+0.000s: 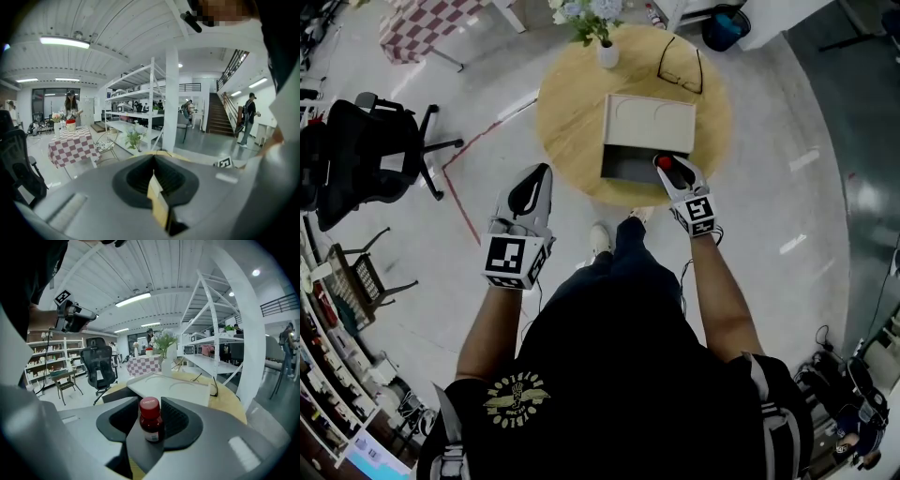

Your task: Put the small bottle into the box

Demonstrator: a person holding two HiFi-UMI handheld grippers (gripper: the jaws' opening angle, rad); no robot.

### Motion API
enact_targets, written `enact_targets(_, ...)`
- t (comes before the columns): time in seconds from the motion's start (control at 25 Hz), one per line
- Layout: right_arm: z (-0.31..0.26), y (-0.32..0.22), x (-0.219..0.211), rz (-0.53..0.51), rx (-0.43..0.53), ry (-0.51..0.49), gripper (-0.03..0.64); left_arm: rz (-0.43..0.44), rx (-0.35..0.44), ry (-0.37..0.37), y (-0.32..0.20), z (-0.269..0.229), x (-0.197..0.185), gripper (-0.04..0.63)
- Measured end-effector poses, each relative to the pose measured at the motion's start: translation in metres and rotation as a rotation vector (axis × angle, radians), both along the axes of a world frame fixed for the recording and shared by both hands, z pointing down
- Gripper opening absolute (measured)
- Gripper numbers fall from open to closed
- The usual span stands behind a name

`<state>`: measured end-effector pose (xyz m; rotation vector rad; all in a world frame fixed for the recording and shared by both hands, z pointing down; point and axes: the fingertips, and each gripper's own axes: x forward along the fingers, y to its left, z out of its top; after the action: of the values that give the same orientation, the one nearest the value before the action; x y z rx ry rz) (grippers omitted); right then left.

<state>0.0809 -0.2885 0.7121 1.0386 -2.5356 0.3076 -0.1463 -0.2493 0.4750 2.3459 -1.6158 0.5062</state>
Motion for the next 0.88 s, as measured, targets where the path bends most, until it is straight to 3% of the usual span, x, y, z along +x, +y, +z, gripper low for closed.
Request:
enact_targets(0.28,-0.054,0.009,0.019,0.053,0.055,-0.023,0.163,0.002,0.066,0.028,0.008,-0.027,0.0,0.0)
enact_targets(0.4,-0.103,0.015,0.032,0.103,0.105,-0.059,0.129,0.001,0.09,0.046,0.012,-0.037,-0.002,0.0)
enact_targets(0.6,-0.199,0.03,0.054,0.191,0.201,-0.1,0.009,0.009,0.142,0.085,0.019,-0.063,0.001,0.0)
enact_targets(0.88,-0.316,0.068,0.06,0.199,0.346,-0.193,0.008,0.037,0.205,0.145,0.035,-0.095,0.011,0.0)
